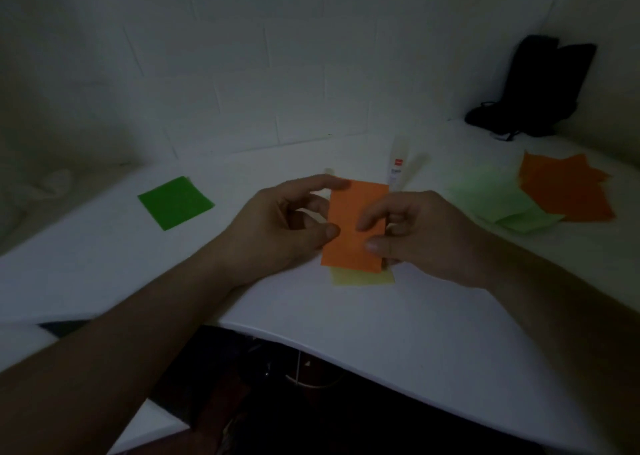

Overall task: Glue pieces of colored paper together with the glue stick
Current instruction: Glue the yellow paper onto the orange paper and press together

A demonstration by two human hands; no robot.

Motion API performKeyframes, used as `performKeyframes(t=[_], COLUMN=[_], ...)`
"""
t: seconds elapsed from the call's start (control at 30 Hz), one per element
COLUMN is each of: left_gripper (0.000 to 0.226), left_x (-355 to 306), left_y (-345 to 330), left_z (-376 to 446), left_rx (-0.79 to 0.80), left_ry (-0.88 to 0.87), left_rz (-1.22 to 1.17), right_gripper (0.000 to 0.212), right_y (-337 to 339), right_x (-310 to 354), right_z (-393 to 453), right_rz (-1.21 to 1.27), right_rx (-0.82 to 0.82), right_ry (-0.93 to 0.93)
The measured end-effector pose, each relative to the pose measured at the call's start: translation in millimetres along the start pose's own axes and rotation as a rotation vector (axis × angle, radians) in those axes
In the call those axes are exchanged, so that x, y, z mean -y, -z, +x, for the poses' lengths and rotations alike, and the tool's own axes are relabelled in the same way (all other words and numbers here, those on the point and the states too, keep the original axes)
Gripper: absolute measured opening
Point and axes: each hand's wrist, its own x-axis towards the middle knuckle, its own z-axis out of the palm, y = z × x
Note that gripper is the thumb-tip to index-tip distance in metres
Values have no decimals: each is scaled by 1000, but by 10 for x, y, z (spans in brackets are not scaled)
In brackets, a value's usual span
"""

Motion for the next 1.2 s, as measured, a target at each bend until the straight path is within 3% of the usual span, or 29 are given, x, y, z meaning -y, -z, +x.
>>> performKeyframes(t=[0.17,0.43,0.73,1.2], left_gripper=[29,44,38,44], left_x=[19,-25,-1,14], left_y=[-9,23,21,37], left_z=[-12,-4,24,50], left_rx=[9,103,192,201], left_ry=[44,57,-28,3], left_rz=[163,224,186,222], right_gripper=[25,24,26,29], right_y=[91,159,175,147], right_x=[-16,4,6,5], right_z=[-15,-82,-86,-68], right_rz=[-17,-63,-179,-267], right_rx=[-47,45,92,119], right_ry=[-32,-49,-39,-19])
